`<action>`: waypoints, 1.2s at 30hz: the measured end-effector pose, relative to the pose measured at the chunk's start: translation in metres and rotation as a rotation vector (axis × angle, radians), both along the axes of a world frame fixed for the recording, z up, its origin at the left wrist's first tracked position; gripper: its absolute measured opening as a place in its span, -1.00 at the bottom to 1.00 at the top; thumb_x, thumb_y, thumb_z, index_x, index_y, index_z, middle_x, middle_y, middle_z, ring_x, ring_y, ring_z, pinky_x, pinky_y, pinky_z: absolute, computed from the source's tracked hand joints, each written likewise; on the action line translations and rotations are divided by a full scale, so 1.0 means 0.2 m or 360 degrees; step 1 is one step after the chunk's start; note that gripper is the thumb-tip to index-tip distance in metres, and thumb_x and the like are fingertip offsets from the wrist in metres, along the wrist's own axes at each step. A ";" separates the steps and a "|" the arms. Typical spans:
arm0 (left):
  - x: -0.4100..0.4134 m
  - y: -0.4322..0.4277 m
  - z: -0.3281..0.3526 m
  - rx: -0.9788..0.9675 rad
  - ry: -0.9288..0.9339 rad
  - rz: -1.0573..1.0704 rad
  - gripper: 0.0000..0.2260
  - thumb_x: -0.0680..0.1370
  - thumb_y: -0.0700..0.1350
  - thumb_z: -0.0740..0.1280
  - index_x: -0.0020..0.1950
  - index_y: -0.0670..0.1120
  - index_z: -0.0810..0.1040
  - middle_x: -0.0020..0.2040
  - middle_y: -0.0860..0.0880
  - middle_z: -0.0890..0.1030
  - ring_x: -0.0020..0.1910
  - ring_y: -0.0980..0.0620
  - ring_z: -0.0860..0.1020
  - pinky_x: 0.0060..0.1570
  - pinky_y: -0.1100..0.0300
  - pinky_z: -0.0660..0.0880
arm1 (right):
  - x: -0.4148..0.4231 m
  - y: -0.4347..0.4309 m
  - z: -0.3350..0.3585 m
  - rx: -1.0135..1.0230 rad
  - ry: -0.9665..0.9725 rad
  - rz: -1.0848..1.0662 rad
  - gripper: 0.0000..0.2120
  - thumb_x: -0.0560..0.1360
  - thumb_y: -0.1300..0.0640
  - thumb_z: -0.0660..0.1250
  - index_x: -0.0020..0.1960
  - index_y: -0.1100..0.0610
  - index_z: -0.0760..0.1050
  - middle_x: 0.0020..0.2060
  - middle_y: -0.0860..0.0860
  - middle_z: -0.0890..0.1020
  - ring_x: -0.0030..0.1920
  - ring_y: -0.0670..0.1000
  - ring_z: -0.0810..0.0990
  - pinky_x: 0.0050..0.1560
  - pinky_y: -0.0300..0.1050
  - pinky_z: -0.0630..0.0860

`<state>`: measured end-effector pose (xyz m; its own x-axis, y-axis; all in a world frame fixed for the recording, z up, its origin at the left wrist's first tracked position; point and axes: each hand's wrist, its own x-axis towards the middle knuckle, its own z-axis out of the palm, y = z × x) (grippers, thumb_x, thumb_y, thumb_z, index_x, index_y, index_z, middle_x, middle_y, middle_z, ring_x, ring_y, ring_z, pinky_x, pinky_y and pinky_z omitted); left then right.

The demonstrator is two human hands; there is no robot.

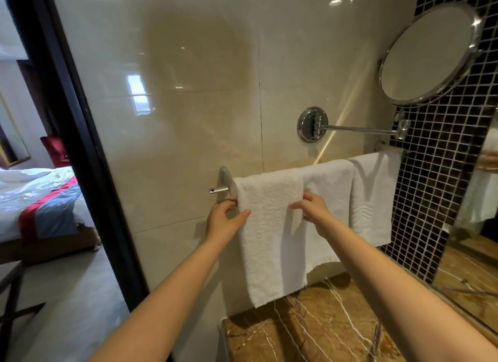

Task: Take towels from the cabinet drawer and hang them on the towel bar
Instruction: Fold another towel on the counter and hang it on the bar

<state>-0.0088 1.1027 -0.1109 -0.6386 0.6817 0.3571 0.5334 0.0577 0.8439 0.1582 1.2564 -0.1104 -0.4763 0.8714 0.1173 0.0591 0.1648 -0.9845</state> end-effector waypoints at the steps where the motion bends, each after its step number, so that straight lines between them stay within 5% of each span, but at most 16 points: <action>1: 0.01 0.01 0.01 0.0031 -0.0091 -0.0029 -0.72 0.46 -0.14 0.46 0.10 -0.24 0.57 0.11 -0.16 0.58 0.09 -0.07 0.55 0.12 0.14 0.46 | 0.00 0.01 0.00 -0.0042 0.0028 0.0027 -0.76 0.42 0.31 0.33 -0.14 -0.03 0.57 -0.11 -0.09 0.60 -0.09 -0.08 0.52 -0.11 -0.13 0.47; 6: 0.03 0.05 0.02 0.0084 -0.0458 -0.0153 -0.79 0.51 -0.13 0.40 0.06 -0.23 0.59 -0.03 -0.10 0.62 -0.09 0.02 0.56 -0.13 0.25 0.48 | -0.03 0.07 -0.02 -0.0265 0.0078 0.0068 -0.80 0.41 0.31 0.30 -0.09 0.03 0.55 -0.02 0.01 0.59 0.08 0.09 0.51 0.26 0.13 0.40; 14: 0.00 0.08 -0.07 0.0204 -0.0521 -0.0139 -0.75 0.50 -0.13 0.41 -0.38 -0.11 0.52 -0.43 0.07 0.54 -0.50 0.26 0.44 -0.47 0.42 0.36 | -0.07 0.12 -0.01 -0.0303 0.0238 0.0173 -0.76 0.36 0.29 0.29 -0.05 0.06 0.59 0.00 0.09 0.61 0.12 0.16 0.52 0.22 0.13 0.42; 24: 0.01 0.09 -0.09 0.0163 -0.0622 -0.0280 -0.93 0.48 -0.14 0.43 -0.12 -0.14 0.62 -0.23 0.04 0.66 -0.31 0.19 0.60 -0.35 0.39 0.51 | 0.01 0.12 -0.11 -0.0218 0.0106 0.0220 -0.93 0.45 0.16 0.42 -0.07 0.09 0.65 -0.06 0.02 0.70 -0.02 0.06 0.63 0.05 0.01 0.52; 36: 0.10 0.07 -0.19 0.0250 -0.0738 -0.0170 -0.90 0.47 -0.16 0.44 -0.06 -0.15 0.57 -0.15 -0.03 0.64 -0.25 0.10 0.60 -0.37 0.35 0.53 | 0.15 0.02 -0.20 -0.0134 0.0053 0.0168 -0.85 0.44 0.06 0.46 -0.05 0.10 0.65 -0.12 -0.02 0.71 -0.14 -0.04 0.66 -0.29 -0.25 0.54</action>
<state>0.0109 1.1158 -0.1491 -0.6839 0.7128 0.1556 0.0959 -0.1237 0.9877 0.1887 1.2597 -0.1513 -0.5627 0.8242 0.0630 0.0130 0.0851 -0.9963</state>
